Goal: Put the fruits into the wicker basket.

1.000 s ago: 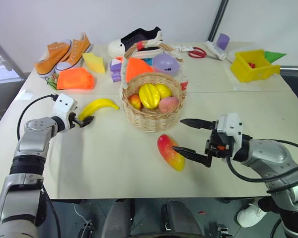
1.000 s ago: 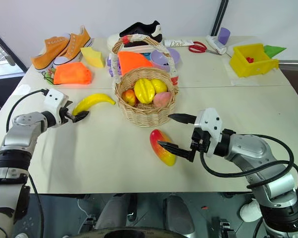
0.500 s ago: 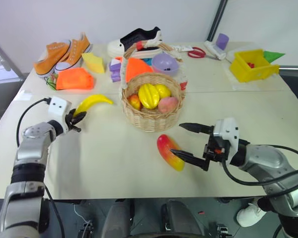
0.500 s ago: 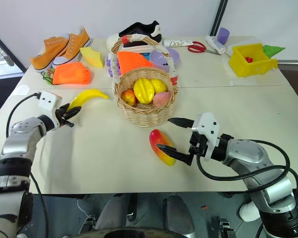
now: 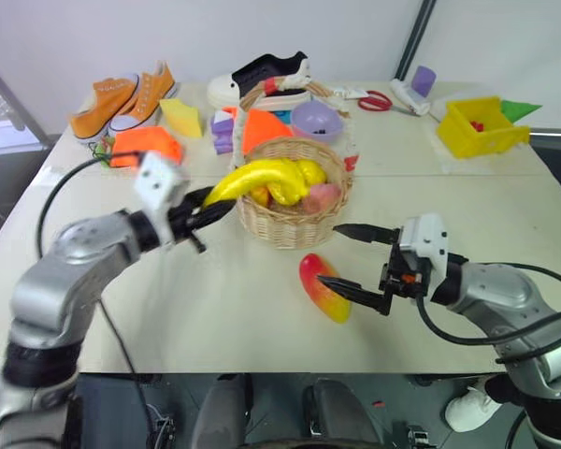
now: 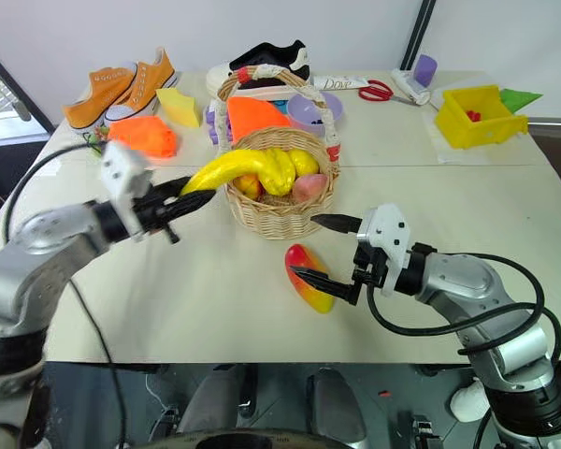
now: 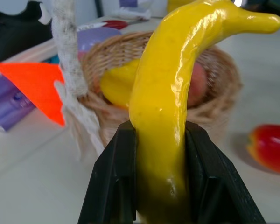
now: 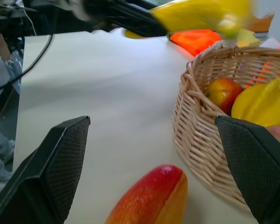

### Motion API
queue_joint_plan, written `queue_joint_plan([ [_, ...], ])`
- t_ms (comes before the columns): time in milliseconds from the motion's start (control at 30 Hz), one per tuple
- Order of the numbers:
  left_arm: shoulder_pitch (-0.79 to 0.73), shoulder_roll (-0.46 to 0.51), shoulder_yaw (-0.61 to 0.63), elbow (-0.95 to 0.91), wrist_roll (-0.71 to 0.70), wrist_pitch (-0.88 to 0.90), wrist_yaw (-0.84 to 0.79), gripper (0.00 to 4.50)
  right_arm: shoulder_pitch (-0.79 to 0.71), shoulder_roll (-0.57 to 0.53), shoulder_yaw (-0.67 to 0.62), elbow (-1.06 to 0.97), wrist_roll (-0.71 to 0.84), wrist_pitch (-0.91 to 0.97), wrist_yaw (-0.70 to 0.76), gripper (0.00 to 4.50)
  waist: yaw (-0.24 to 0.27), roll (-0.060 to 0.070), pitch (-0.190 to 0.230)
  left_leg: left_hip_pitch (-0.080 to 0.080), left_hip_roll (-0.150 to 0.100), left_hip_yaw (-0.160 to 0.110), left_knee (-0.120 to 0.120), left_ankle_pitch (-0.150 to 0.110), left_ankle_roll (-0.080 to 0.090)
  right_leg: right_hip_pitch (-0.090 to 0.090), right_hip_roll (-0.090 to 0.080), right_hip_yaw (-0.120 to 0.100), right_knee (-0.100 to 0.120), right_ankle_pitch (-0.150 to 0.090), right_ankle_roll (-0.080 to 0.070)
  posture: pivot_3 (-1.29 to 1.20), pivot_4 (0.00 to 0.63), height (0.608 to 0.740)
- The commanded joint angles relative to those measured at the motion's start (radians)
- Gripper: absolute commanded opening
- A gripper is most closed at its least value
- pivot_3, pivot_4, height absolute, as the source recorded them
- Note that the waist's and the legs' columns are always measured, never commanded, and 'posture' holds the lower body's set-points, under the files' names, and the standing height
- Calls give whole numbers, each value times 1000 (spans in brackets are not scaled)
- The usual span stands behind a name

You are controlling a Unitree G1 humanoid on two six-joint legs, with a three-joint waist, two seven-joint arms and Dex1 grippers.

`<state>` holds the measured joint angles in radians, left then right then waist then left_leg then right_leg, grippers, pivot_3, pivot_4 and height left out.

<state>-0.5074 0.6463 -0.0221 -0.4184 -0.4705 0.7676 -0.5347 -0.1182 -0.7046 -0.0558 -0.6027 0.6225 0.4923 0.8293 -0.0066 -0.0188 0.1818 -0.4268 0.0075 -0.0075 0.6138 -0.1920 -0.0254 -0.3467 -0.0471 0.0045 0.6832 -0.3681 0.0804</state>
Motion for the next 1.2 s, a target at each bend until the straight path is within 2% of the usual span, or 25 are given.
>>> queue_joint_plan([
  [33,-139,-95,-106,87,95,32,82,748,6,5,-13,-24,-1,-16,-8,4500,-3,-1,0,0,0,0,0,0,0,0,0,0,0,0,0,0,150,733],
  [100,-219,-145,-147,169,136,41,98,748,19,9,-12,-35,-2,-14,-18,4500,-4,-1,1,-1,0,0,0,0,0,-1,0,0,0,0,1,0,150,733],
  [200,-282,-148,-233,234,214,4,60,748,29,13,-16,-48,-3,-12,-33,4500,-10,-1,1,-1,0,1,0,0,0,-2,2,2,1,0,1,0,150,733],
  [333,-322,-171,-256,286,244,-9,25,748,40,12,-27,-56,-7,-13,-53,4500,-7,-1,1,0,1,1,-1,0,0,-3,2,3,1,0,1,0,150,733],
  [367,-324,-178,-248,291,243,-9,18,1548,44,11,-32,-58,-5,-12,-59,4500,-5,-1,1,-1,1,1,-1,0,0,-3,2,3,1,0,1,0,150,733],
  [433,-328,-177,-239,295,251,-10,8,2165,51,9,-41,-60,-2,-6,-71,4500,-4,-1,1,-1,1,2,0,0,0,-3,2,3,1,0,1,0,150,733],
  [533,-331,-172,-198,280,239,1,-6,3643,60,-5,-60,-58,31,43,-85,4500,-3,-1,1,-1,0,2,0,0,0,-3,2,4,1,0,1,0,150,733],
  [700,-266,-130,-44,206,127,5,-86,3643,61,-22,-59,-61,75,129,-98,4500,-8,-1,1,-1,1,2,0,0,0,-3,2,4,1,0,1,0,150,733],
  [867,-96,-14,119,119,25,-56,-211,3643,75,-29,-7,-73,20,158,-132,4500,-9,-1,1,0,2,3,-1,0,0,-4,2,5,2,0,0,0,150,733],
  [933,60,61,186,82,19,-138,-301,3643,99,-36,39,-94,15,192,-135,4500,-8,-1,1,0,2,3,0,0,0,-4,2,5,2,0,0,0,150,733],
  [1067,287,160,217,19,34,-254,-415,3643,111,-51,155,-74,-111,197,-171,4500,-3,-1,1,-1,2,5,-1,0,0,-4,0,6,0,0,0,0,150,733],
  [1200,397,169,229,-30,6,-283,-440,3643,101,0,210,-49,-140,234,-226,4500,-2,-4,-1,0,2,5,-1,0,0,-3,-2,6,-1,0,-1,0,150,733],
])
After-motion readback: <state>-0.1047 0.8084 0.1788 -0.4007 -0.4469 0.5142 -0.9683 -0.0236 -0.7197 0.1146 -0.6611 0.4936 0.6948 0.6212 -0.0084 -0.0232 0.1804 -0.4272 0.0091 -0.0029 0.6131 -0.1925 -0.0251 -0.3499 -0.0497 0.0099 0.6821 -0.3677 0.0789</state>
